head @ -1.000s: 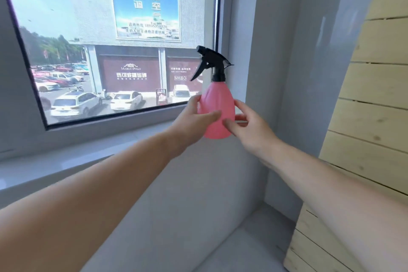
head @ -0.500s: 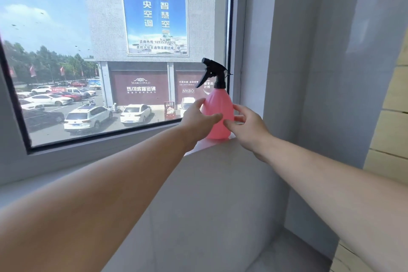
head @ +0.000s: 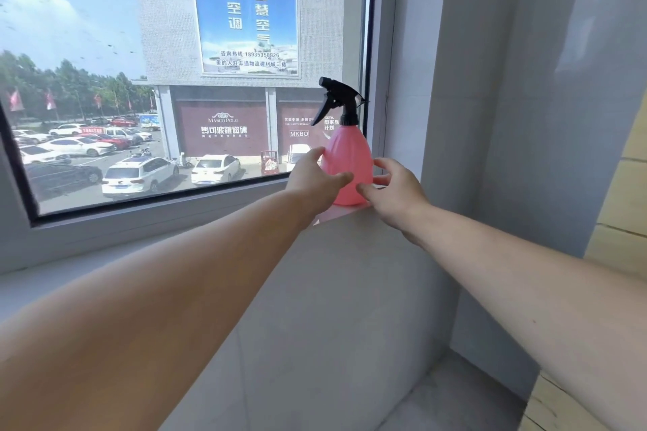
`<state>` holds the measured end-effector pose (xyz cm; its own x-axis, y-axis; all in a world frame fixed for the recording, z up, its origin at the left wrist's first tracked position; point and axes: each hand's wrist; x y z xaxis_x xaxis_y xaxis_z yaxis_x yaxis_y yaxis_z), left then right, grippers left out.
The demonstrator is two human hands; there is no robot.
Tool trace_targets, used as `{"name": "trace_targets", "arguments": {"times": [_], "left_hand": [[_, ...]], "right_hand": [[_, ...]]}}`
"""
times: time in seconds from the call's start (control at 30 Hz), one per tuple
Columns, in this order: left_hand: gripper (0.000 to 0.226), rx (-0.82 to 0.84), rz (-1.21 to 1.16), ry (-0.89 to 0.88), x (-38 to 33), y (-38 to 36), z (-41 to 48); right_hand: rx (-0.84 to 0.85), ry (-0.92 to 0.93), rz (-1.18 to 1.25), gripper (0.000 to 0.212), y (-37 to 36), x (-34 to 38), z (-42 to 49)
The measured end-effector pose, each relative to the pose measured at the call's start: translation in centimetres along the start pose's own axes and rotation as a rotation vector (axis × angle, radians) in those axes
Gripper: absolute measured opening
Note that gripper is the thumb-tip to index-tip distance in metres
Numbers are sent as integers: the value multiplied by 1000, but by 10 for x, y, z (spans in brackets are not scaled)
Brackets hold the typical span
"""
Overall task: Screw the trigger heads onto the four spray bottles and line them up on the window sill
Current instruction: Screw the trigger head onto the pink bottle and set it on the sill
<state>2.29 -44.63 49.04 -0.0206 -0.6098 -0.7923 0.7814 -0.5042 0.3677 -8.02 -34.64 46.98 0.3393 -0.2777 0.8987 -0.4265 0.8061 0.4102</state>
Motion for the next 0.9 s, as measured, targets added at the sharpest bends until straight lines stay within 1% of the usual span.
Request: {"name": "trace_targets", "arguments": {"times": [0.13, 0.2, 0.37, 0.47, 0.53, 0.7, 0.8, 0.9], "left_hand": [[94, -17, 30, -2, -4, 6, -10], [90, -50, 10, -7, -6, 12, -20], [49, -126, -100, -21, -10, 26, -50], [33, -155, -135, -43, -15, 24, -78], [29, -87, -136, -40, -15, 13, -102], [25, 182, -98, 38, 1, -50, -183], [20, 370, -80, 125, 25, -99, -237], [19, 587, -27, 239, 57, -150, -290]], "right_hand": [[-37, -22, -21, 68, 8, -2, -5], [-39, -22, -19, 67, 16, -5, -11], [-40, -40, -30, 59, 46, -27, -42], [-34, -96, -26, 47, 67, -47, -79], [-39, -137, -44, 37, 81, -65, -108], [-26, -324, -117, 22, 114, -140, -190], [11, -474, -161, 15, 131, -199, -234], [48, -603, -231, 1, 141, -264, -271]]}}
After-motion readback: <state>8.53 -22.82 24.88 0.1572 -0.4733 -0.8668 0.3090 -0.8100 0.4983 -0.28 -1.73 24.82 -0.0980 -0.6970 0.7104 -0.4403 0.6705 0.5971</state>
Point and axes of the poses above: each hand's wrist, its own z-axis towards the middle knuckle, its own y-axis out of the back of the hand, x = y × z, and after that the axes turned 13 degrees about -y, right-handed
